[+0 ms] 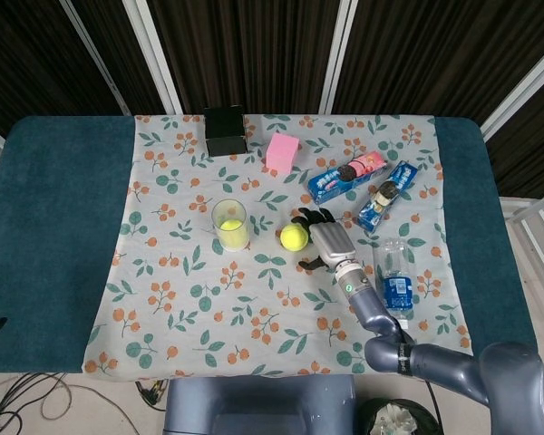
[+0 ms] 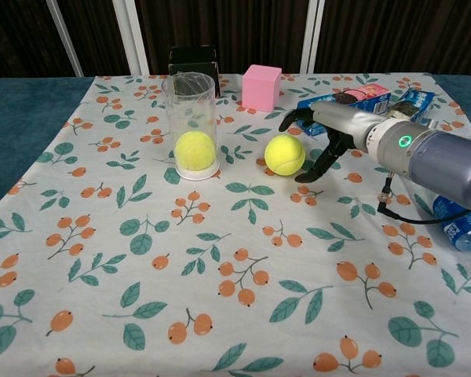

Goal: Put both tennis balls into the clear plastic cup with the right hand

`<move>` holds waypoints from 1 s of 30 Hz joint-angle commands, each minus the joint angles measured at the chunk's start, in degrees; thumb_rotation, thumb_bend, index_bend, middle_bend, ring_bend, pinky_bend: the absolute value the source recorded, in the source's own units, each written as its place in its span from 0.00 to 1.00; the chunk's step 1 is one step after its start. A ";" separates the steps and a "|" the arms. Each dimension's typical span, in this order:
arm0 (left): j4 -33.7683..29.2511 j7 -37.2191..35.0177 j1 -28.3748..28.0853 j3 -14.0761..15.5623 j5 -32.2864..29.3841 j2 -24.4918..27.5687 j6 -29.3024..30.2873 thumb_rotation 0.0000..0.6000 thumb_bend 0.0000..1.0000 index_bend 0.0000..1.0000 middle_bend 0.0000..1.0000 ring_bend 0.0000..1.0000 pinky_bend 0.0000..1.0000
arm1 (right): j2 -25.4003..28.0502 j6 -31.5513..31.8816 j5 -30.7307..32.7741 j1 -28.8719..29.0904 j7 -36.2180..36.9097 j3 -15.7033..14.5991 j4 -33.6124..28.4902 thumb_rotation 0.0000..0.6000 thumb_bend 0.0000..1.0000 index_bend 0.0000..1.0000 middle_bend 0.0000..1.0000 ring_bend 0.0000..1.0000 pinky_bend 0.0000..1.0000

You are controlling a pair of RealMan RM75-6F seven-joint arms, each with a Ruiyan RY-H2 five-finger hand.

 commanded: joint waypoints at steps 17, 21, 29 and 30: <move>-0.22 0.08 -0.28 -0.20 -1.37 0.42 -0.99 1.00 0.03 0.07 0.00 0.00 0.05 | -8.09 -3.29 -0.74 1.48 -0.70 0.99 13.74 1.00 0.29 0.31 0.17 0.32 0.35; -0.37 0.15 -0.38 -0.10 -1.42 0.54 -1.32 1.00 0.03 0.08 0.00 0.00 0.05 | -9.22 -1.94 -1.87 1.35 0.34 1.70 14.99 1.00 0.47 0.43 0.29 0.49 0.44; -0.58 -0.71 -0.47 0.09 -1.38 1.05 -2.03 1.00 0.03 0.09 0.00 0.00 0.05 | -9.54 2.02 -4.69 0.92 3.75 3.78 14.82 1.00 0.58 0.64 0.47 0.66 0.57; -0.59 -0.79 -0.45 0.07 -1.41 1.09 -2.01 1.00 0.03 0.09 0.00 0.00 0.05 | -9.19 2.39 -5.05 0.86 3.94 3.95 14.47 1.00 0.59 0.65 0.47 0.66 0.59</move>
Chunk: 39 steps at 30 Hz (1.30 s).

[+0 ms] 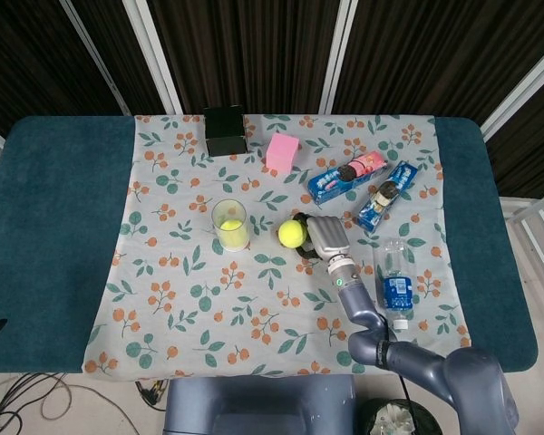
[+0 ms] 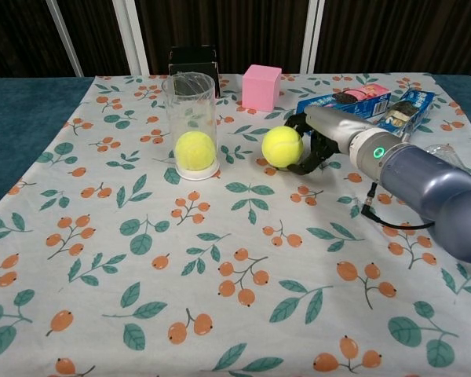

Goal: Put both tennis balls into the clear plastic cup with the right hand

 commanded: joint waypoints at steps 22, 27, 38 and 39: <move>-0.64 0.57 0.19 0.27 0.09 0.10 0.45 1.00 0.03 0.10 0.00 0.00 0.05 | 18.52 0.21 9.39 1.36 -7.65 12.53 -24.55 1.00 0.59 0.66 0.47 0.66 0.80; -0.66 0.36 0.24 0.18 -0.05 0.22 0.53 1.00 0.03 0.10 0.00 0.00 0.05 | 18.35 0.30 14.09 5.12 -12.78 14.42 -26.58 1.00 0.59 0.66 0.47 0.66 0.83; -0.46 -0.49 0.16 0.01 -0.44 0.54 0.14 1.00 0.03 0.10 0.00 0.00 0.05 | 14.36 1.29 19.95 11.96 -18.59 15.07 -27.48 1.00 0.59 0.66 0.47 0.66 0.88; -0.43 -0.62 0.18 -0.01 -0.48 0.57 0.14 1.00 0.03 0.10 0.00 0.00 0.05 | 13.89 1.46 20.15 12.50 -18.94 14.89 -27.43 1.00 0.59 0.66 0.47 0.66 0.89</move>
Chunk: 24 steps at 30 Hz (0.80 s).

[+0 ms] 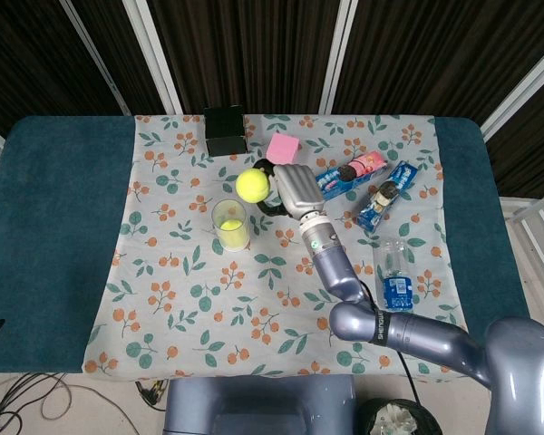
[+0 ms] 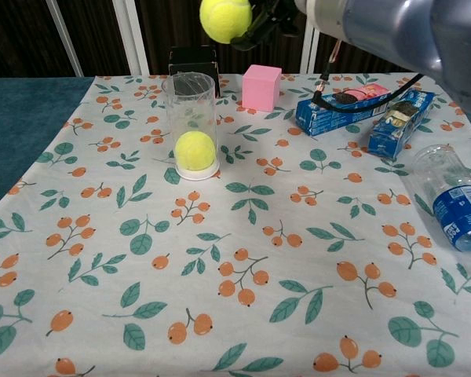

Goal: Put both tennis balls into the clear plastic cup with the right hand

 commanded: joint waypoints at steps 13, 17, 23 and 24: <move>-0.07 -0.47 0.01 0.06 -0.05 0.32 -0.23 1.00 0.03 0.10 0.00 0.00 0.05 | -3.59 0.19 1.15 4.40 -3.36 -3.08 0.71 1.00 0.59 0.66 0.47 0.61 0.94; -0.04 -0.61 -0.01 0.00 -0.26 0.38 -0.33 1.00 0.03 0.10 0.00 0.00 0.05 | -3.52 -0.42 1.71 4.92 -3.95 -3.46 1.03 1.00 0.59 0.61 0.38 0.46 0.95; -0.16 -0.66 -0.06 0.01 -0.46 0.54 -0.55 1.00 0.03 0.10 0.00 0.00 0.05 | -1.67 -2.43 5.60 5.94 -6.37 -4.21 -0.26 1.00 0.59 0.43 0.21 0.26 0.97; -0.19 -0.65 -0.05 0.01 -0.50 0.56 -0.56 1.00 0.03 0.10 0.00 0.00 0.05 | -1.40 -2.30 6.40 6.13 -6.83 -4.26 -0.52 1.00 0.59 0.42 0.21 0.26 0.97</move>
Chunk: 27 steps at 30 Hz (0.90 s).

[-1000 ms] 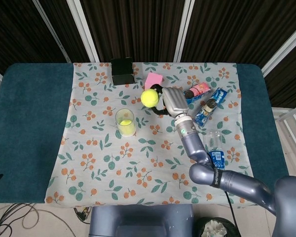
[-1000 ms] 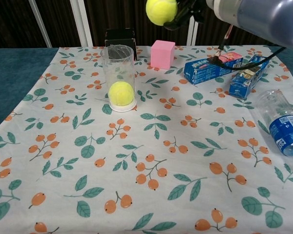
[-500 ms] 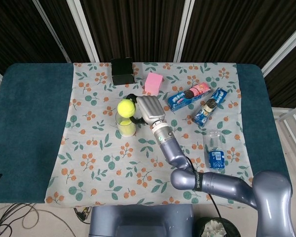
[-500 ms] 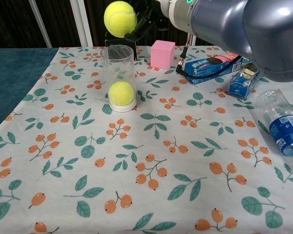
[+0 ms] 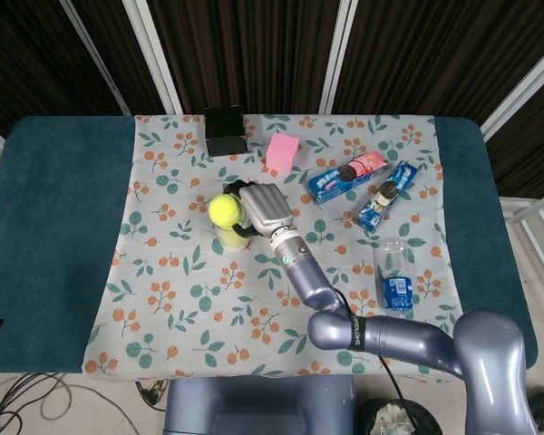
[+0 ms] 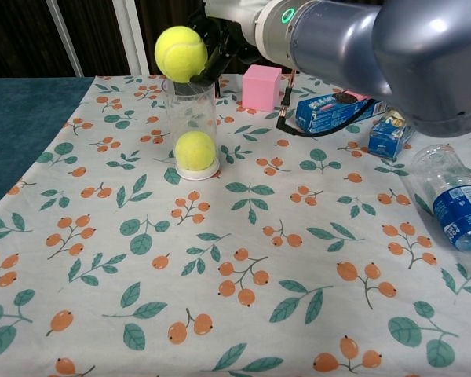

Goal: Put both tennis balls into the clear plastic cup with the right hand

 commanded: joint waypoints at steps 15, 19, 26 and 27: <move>-0.24 0.28 0.01 0.02 -0.25 0.08 0.10 1.00 0.03 0.10 0.00 0.00 0.05 | 4.05 -0.51 7.01 1.75 -2.33 -1.36 -2.79 1.00 0.57 0.24 0.07 0.08 0.09; -0.30 0.35 0.02 0.00 -0.36 0.11 0.11 1.00 0.03 0.11 0.00 0.00 0.05 | 4.43 -0.72 7.19 1.90 -1.78 -1.36 -3.16 1.00 0.53 0.14 0.03 0.06 0.07; -0.45 0.53 0.06 0.02 -0.48 0.17 0.21 1.00 0.03 0.12 0.00 0.00 0.05 | 5.50 -0.92 7.48 2.15 -1.19 -2.07 -3.92 1.00 0.49 0.07 0.00 0.03 0.06; -0.47 0.56 0.06 0.02 -0.51 0.17 0.21 1.00 0.03 0.12 0.00 0.00 0.05 | 5.70 -0.84 7.49 2.18 -1.19 -2.18 -4.02 1.00 0.47 0.07 0.00 0.03 0.06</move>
